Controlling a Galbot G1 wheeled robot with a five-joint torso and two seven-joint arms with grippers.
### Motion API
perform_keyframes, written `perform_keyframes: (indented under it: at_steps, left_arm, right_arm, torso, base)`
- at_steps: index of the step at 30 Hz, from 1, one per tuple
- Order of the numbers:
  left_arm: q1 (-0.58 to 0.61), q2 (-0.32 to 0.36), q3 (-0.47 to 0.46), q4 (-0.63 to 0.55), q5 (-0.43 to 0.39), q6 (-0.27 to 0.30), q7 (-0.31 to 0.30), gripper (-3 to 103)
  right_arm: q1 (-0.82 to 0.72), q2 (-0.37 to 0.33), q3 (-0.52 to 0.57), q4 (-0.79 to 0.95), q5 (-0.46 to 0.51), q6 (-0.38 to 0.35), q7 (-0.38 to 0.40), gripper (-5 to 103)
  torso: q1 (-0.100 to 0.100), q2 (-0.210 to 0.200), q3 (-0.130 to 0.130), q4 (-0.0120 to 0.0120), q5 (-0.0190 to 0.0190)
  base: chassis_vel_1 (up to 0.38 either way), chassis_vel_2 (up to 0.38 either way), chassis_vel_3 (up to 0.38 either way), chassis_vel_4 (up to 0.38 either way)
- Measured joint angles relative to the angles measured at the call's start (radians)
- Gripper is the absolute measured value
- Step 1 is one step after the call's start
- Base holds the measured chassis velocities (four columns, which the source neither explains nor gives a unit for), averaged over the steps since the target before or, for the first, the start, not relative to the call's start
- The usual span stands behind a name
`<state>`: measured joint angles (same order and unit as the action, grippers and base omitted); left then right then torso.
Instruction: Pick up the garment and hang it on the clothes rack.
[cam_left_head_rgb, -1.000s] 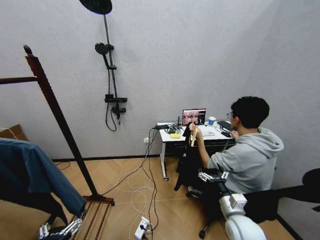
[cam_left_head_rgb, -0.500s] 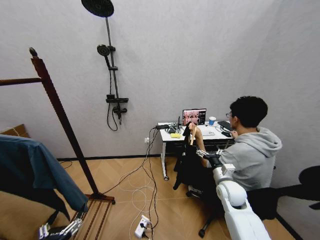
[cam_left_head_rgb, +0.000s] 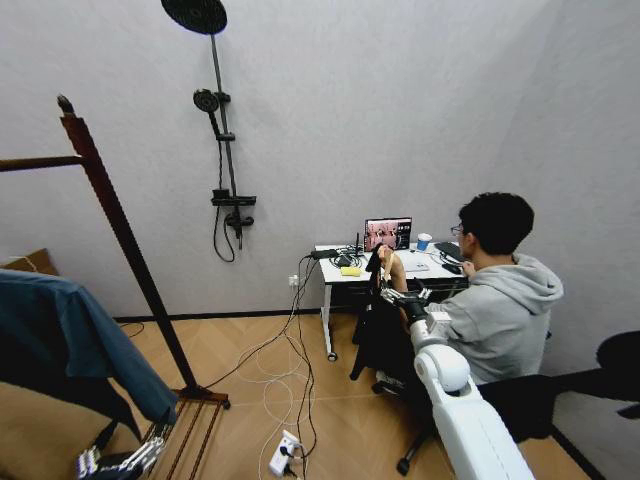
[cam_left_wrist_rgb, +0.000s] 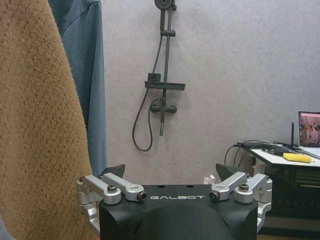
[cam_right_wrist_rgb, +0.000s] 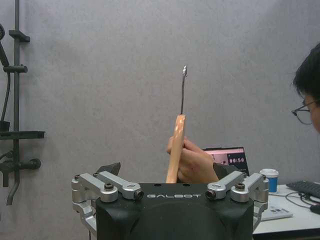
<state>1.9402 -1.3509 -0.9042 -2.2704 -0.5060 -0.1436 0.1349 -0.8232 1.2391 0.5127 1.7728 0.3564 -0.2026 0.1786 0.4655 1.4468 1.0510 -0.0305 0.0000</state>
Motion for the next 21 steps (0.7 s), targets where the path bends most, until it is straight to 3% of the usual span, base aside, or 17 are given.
perform_keyframes:
  at_steps: [5,10,11,13,16,18,20,21]
  left_arm:
    - [0.0,0.0,0.0,0.0,0.0,0.0,0.0,100]
    - [0.0,0.0,0.0,0.0,0.0,0.0,0.0,100]
    - [0.0,0.0,0.0,0.0,0.0,0.0,0.0,100]
    - [0.0,0.0,0.0,0.0,0.0,0.0,0.0,100]
    - [0.0,0.0,0.0,0.0,0.0,0.0,0.0,100]
    - [0.0,0.0,0.0,0.0,0.0,0.0,0.0,100]
    - [0.0,0.0,0.0,0.0,0.0,0.0,0.0,100]
    - [0.0,0.0,0.0,0.0,0.0,0.0,0.0,100]
  right_arm:
    - [0.057,0.015,-0.043,-0.05,0.047,-0.051,0.073,100]
    - [0.049,0.022,-0.041,-0.065,0.054,-0.076,0.106,81]
    - [0.049,0.022,-0.041,-0.065,0.054,-0.076,0.106,81]
    - [0.038,0.019,-0.035,-0.057,0.052,-0.077,0.108,70]
    - [0.033,0.019,-0.032,-0.051,0.051,-0.077,0.11,65]
    - [-0.015,0.018,-0.014,-0.011,0.048,-0.084,0.116,48]
    - [-0.031,0.018,-0.007,0.002,0.047,-0.086,0.116,48]
    - [-0.048,0.018,0.001,0.015,0.044,-0.087,0.116,42]
  torso:
    - [0.0,0.0,0.0,0.0,-0.0001]
    - [0.0,0.0,0.0,-0.0001,0.0001]
    - [0.0,0.0,0.0,-0.0001,0.0001]
    - [0.0,0.0,0.0,-0.0001,0.0]
    - [0.0,0.0,0.0,0.0,0.0]
    - [0.0,0.0,0.0,-0.0001,0.0]
    - [0.0,0.0,0.0,-0.0002,0.0001]
    - [0.0,0.0,0.0,-0.0002,0.0001]
  base:
    - [0.0,0.0,0.0,0.0]
    - [0.0,0.0,0.0,0.0]
    - [0.0,0.0,0.0,0.0]
    - [0.0,0.0,0.0,0.0]
    - [0.0,0.0,0.0,0.0]
    - [0.0,0.0,0.0,0.0]
    - [0.0,0.0,0.0,0.0]
    - [0.0,0.0,0.0,0.0]
